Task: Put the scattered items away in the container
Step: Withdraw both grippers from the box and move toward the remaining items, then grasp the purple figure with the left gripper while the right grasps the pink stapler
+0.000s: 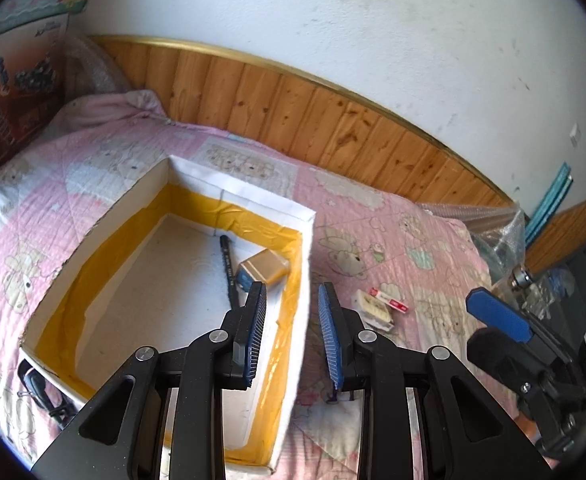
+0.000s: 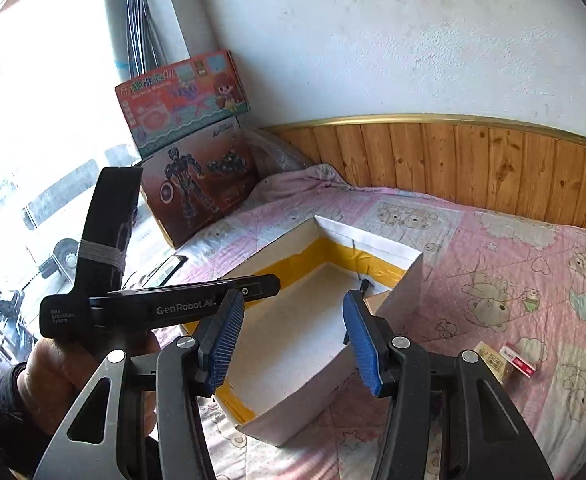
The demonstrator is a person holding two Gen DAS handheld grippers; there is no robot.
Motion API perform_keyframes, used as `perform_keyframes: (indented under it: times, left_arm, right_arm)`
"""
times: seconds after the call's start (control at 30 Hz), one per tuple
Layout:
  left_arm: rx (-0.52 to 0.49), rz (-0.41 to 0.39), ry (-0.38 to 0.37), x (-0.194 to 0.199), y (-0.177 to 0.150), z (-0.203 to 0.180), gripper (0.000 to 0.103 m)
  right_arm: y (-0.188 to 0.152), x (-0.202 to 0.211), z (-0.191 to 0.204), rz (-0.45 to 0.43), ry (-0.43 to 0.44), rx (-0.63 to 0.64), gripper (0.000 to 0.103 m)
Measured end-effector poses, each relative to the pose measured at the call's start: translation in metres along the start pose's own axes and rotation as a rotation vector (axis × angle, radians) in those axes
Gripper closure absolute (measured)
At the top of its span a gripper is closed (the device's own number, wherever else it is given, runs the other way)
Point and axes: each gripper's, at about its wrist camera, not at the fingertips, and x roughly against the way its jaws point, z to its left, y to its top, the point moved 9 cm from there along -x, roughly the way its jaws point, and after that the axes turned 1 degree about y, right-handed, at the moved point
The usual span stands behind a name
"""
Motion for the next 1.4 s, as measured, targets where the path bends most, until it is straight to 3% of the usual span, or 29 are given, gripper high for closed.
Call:
perform_keyframes:
  times: [0.13,0.27,0.43,0.57,0.7,0.87,1.0,1.17,1.23,1.33,1.37,1.4]
  left_arm:
    - [-0.103,0.052,-0.079,-0.010,-0.020,-0.048,0.074]
    - [-0.159,0.165,-0.108,-0.042,-0.053,-0.078,0.074]
    - [-0.159,0.312,-0.102,-0.090,-0.100,-0.087,0.074]
    - [-0.123,0.376,-0.068,-0.120,-0.123,-0.076,0.072]
    - [-0.108,0.390,-0.026,-0.141,-0.131,-0.064,0.071]
    - [-0.109,0.400,-0.043,-0.158,-0.135,-0.062,0.066]
    - [-0.104,0.408,-0.051,-0.173,-0.138,-0.063,0.064]
    - [-0.117,0.414,-0.051,-0.189,-0.140,-0.063,0.061]
    - [-0.132,0.405,-0.052,-0.193,-0.137,-0.065,0.061]
    - [-0.133,0.402,-0.058,-0.197,-0.132,-0.064,0.061]
    - [-0.148,0.403,-0.058,-0.197,-0.131,-0.064,0.063]
    - [-0.162,0.394,-0.047,-0.197,-0.131,-0.064,0.075]
  right_arm:
    - [-0.016,0.025,-0.046,-0.033,-0.109,-0.063,0.050]
    - [-0.038,0.031,-0.103,0.019,-0.257,-0.178,0.050]
    - [-0.082,0.014,-0.151,0.155,-0.328,-0.234,0.050]
    - [-0.122,-0.017,-0.170,0.303,-0.348,-0.210,0.051]
    - [-0.156,-0.041,-0.196,0.400,-0.340,-0.300,0.061]
    - [-0.178,-0.056,-0.213,0.447,-0.318,-0.331,0.061]
    - [-0.180,-0.060,-0.220,0.415,-0.276,-0.362,0.060]
    - [-0.180,-0.068,-0.199,0.443,-0.153,-0.367,0.060]
    - [-0.186,-0.072,-0.187,0.476,-0.108,-0.334,0.065]
    - [-0.188,-0.072,-0.176,0.490,-0.120,-0.259,0.073]
    - [-0.188,-0.071,-0.175,0.491,-0.126,-0.249,0.074]
    - [-0.188,-0.069,-0.175,0.490,-0.131,-0.247,0.074]
